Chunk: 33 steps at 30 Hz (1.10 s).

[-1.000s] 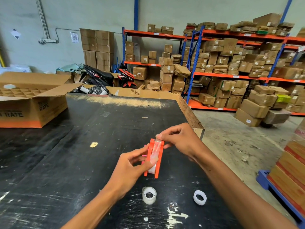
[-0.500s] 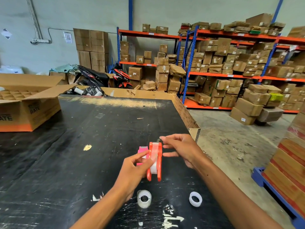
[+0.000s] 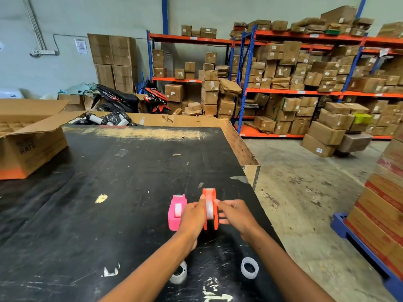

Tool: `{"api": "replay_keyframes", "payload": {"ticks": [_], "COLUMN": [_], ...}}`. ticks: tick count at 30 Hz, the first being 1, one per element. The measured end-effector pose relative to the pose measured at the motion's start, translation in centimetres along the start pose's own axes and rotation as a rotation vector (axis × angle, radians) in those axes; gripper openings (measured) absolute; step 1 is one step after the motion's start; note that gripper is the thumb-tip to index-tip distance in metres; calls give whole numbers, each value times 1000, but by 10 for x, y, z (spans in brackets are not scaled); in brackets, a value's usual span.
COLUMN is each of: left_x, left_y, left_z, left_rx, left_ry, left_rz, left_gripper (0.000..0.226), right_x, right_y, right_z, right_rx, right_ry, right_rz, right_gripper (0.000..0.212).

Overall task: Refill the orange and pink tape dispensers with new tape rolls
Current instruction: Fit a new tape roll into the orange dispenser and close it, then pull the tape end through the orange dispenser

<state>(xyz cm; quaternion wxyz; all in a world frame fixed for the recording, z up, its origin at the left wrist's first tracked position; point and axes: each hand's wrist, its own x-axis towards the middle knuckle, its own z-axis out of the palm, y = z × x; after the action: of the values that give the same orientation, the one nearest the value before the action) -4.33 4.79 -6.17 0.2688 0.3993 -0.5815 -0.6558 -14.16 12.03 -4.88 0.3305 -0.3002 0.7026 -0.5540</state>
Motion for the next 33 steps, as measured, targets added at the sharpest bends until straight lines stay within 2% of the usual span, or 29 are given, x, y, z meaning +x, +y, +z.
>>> {"api": "replay_keyframes", "payload": {"ticks": [6,11,21,23,25,26,28,30,33], "left_x": [10,11,2,-3,-7,-9,-7,-2,7], "left_y": [-6,-4,-1,4,11,14,17,15,6], "left_z": [14,16,5,0,-7,-16,-36,-60,-94], "left_rx": [113,139,167,189,217,253,353,486,689], "left_ry": [15,45,-24,-18,5,27,61,79,-10], "left_rz": [-61,-44,-11,42,129,172,247,272,196], "left_gripper": [48,47,41,32,24,27,45,60,86], "right_x": [26,31,29,29,34,37,38,37,37], "right_y": [16,20,21,20,22,20,7,-11,-24], "right_z": [2,6,2,0,-3,-2,2,15,43], "right_rx": [-90,-102,-58,-83,-157,-189,-193,-182,-385], "right_ry": [36,29,-48,-14,92,148,193,135,-63], "right_rz": [58,77,99,92,26,-22,-117,-187,-229], "right_gripper": [43,45,31,36,39,40,27,15,18]}}
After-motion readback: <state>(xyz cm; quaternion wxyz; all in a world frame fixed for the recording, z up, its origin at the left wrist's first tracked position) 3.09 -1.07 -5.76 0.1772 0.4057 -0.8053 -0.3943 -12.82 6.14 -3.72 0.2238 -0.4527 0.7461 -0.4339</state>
